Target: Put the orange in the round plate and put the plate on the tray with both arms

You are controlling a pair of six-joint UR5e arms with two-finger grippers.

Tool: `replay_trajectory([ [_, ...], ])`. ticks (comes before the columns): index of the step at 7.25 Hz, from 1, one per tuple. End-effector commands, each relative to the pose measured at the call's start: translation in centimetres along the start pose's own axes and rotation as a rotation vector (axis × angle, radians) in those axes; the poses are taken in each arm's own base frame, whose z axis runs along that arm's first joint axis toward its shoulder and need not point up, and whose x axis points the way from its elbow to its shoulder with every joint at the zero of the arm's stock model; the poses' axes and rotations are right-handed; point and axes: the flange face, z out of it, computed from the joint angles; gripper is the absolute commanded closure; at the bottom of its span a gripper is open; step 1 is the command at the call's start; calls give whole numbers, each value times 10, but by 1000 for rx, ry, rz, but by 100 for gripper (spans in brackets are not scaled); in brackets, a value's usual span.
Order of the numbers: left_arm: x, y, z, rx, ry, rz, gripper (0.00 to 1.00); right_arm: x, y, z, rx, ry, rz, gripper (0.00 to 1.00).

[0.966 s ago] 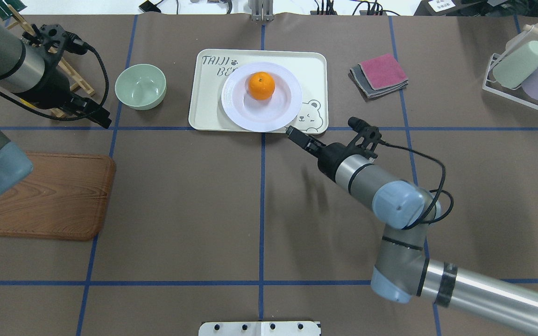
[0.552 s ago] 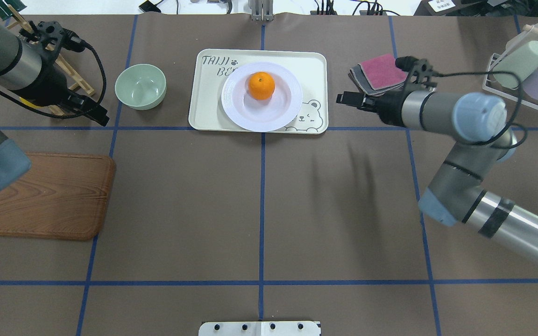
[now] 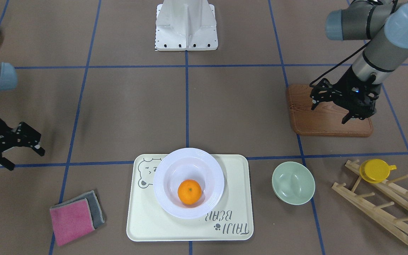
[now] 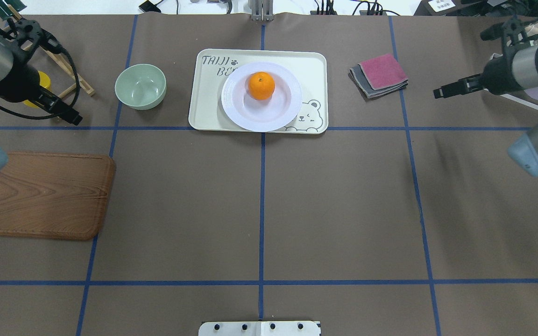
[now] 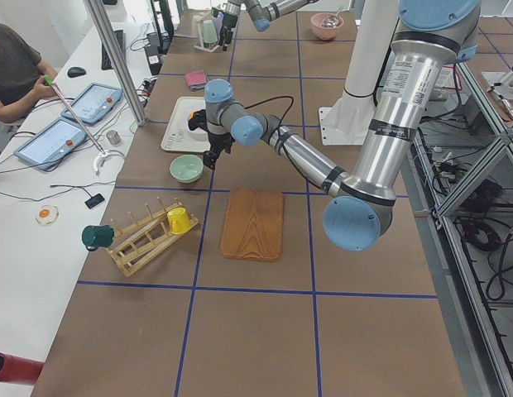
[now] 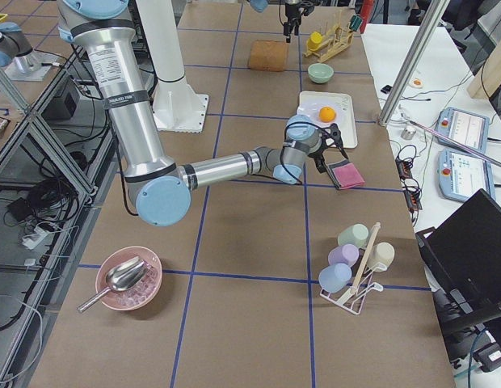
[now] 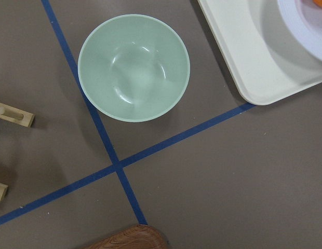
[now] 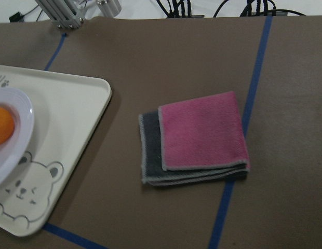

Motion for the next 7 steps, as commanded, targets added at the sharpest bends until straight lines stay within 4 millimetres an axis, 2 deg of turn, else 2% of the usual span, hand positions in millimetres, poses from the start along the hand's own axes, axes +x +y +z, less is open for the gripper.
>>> replay_trajectory([
  [1,-53,39,-2,-27,-38,66,1,78,59,-30,-116,28,-102,0],
  [3,-100,69,-21,-30,-70,93,1,108,105,-37,-166,22,-108,0],
  [4,-107,77,-20,-43,-76,116,1,113,106,-35,-201,28,-125,0],
  [5,-110,78,-17,-51,-76,110,1,124,102,-38,-251,46,-150,0],
  [6,-114,79,-13,-57,-77,103,1,137,82,-45,-304,70,-195,0],
  [7,-119,81,-6,-67,-75,98,1,148,50,-61,-372,85,-221,0],
])
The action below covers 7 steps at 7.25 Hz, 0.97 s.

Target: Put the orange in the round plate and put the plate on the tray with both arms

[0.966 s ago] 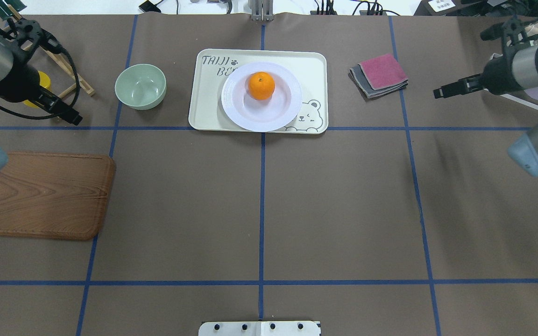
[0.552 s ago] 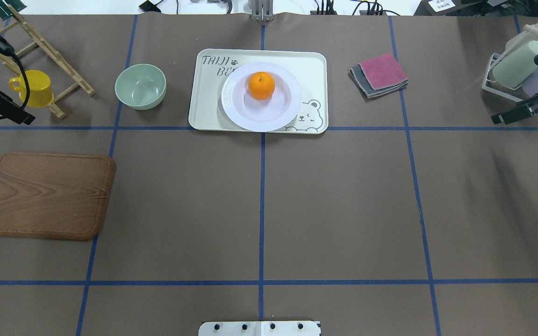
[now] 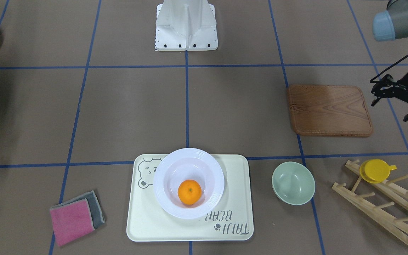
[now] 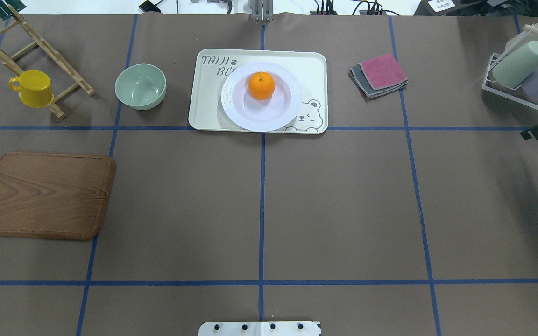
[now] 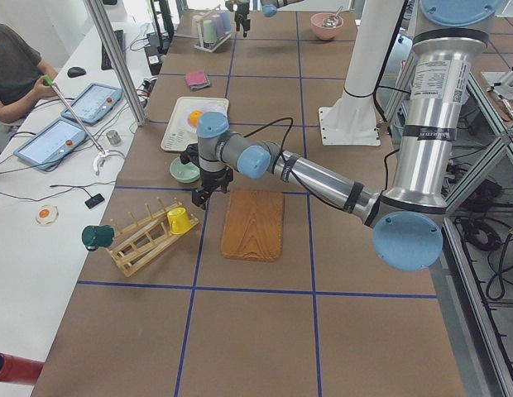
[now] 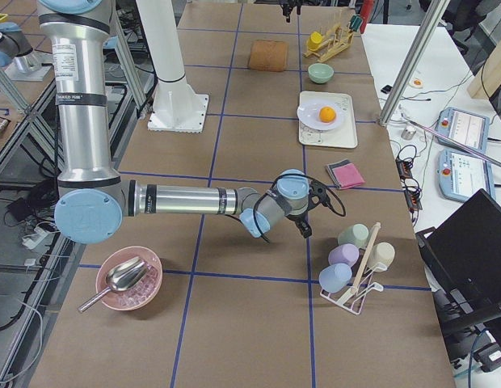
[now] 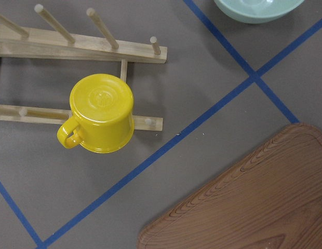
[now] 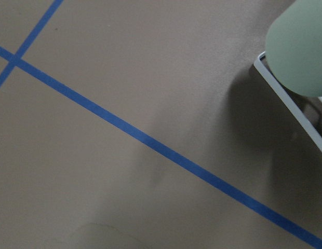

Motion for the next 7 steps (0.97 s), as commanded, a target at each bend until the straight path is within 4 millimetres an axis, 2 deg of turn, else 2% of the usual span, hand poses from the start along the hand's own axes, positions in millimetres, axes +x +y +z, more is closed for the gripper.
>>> replay_trajectory([
  [1,-12,7,11,-19,2,-8,1,44,-15,-44,-127,10,-62,0],
  [2,-23,15,7,-22,-5,-26,1,69,4,-76,-112,24,-60,0],
  [3,-35,29,7,-34,-9,-61,1,54,26,-88,-92,28,-74,0],
  [4,-45,38,21,-46,94,-104,1,38,38,-105,-93,24,-59,0],
  [5,-70,52,11,-21,136,-87,1,18,35,-123,-123,18,-25,0],
  [6,-73,54,10,-20,132,-72,1,15,55,-121,-144,20,-8,0],
  [7,-80,58,15,-28,127,-82,1,15,57,-121,-147,19,-4,0],
])
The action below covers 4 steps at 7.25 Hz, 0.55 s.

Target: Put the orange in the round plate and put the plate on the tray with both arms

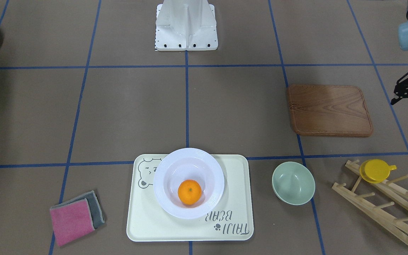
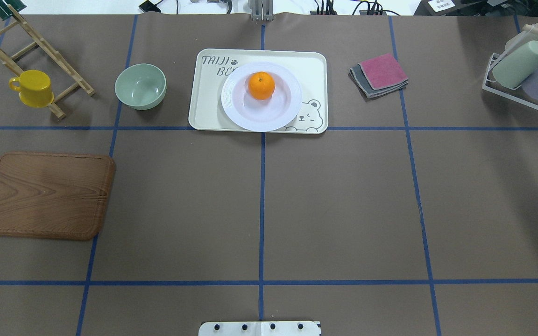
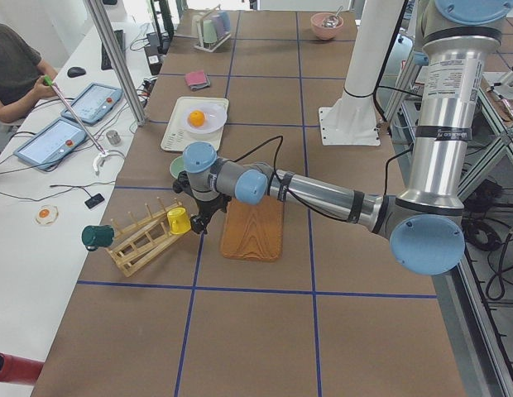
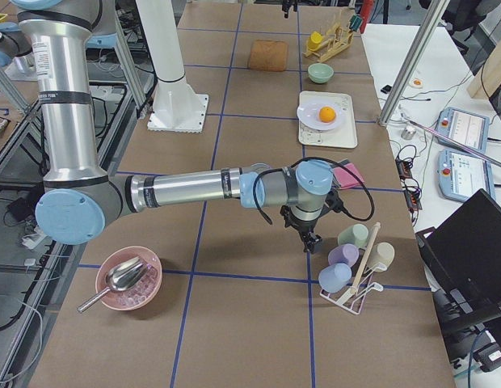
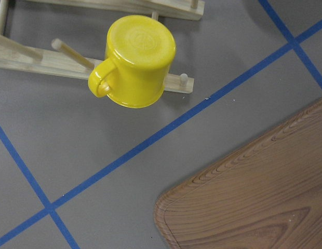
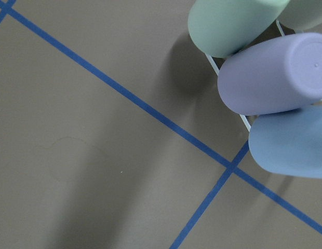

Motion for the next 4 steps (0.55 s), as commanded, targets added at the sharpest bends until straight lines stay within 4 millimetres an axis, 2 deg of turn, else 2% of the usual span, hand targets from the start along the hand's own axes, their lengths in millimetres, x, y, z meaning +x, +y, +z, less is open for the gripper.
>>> replay_trajectory([
  [1,-17,14,2,-6,4,-22,1,-4,9,0,-13,-2,20,0],
  [2,-19,20,5,-11,6,-33,1,-4,11,1,-14,-3,24,0],
  [4,-14,15,1,2,4,-43,1,-5,7,0,-12,-2,19,0],
])
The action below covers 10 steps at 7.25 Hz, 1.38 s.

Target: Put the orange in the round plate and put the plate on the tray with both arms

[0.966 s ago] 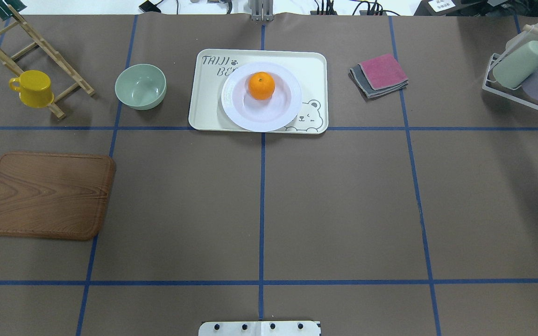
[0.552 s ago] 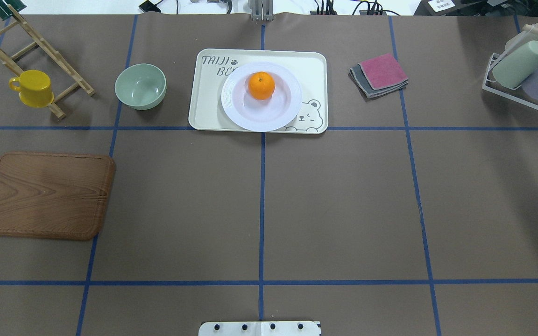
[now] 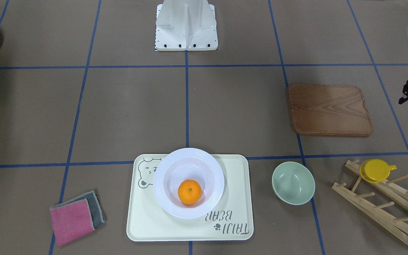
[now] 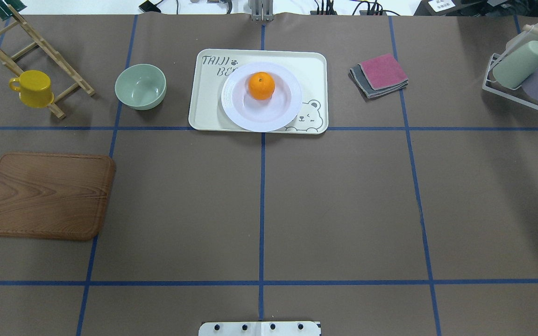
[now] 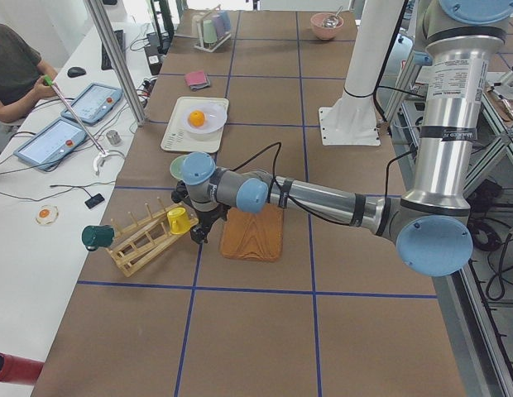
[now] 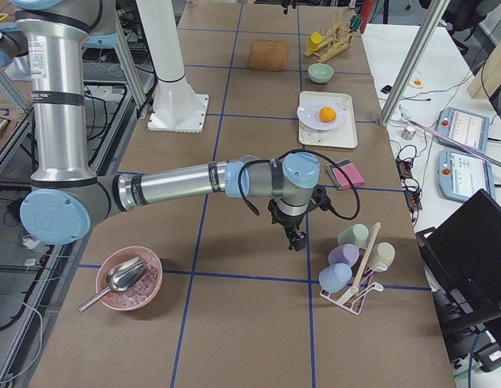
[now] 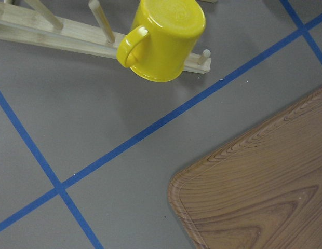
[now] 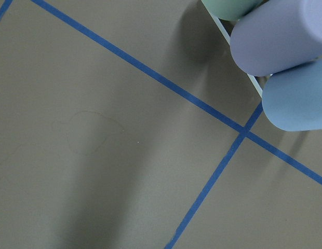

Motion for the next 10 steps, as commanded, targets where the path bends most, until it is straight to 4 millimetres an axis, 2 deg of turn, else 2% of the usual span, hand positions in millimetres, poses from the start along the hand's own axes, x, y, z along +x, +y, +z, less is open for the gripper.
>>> replay_trajectory([
  [1,7,-10,-7,18,-3,8,1,-1,-2,1,-2,2,-5,0],
  [4,10,-20,-10,24,-3,15,1,0,-2,7,-19,12,-7,0],
  [7,12,-22,-13,33,-4,27,1,-1,-8,9,-28,24,1,0],
  [9,18,-20,-20,71,-14,64,1,-1,-4,11,-32,22,-1,0],
  [10,14,-9,-15,58,-24,53,1,-2,-3,10,-31,23,-2,0],
])
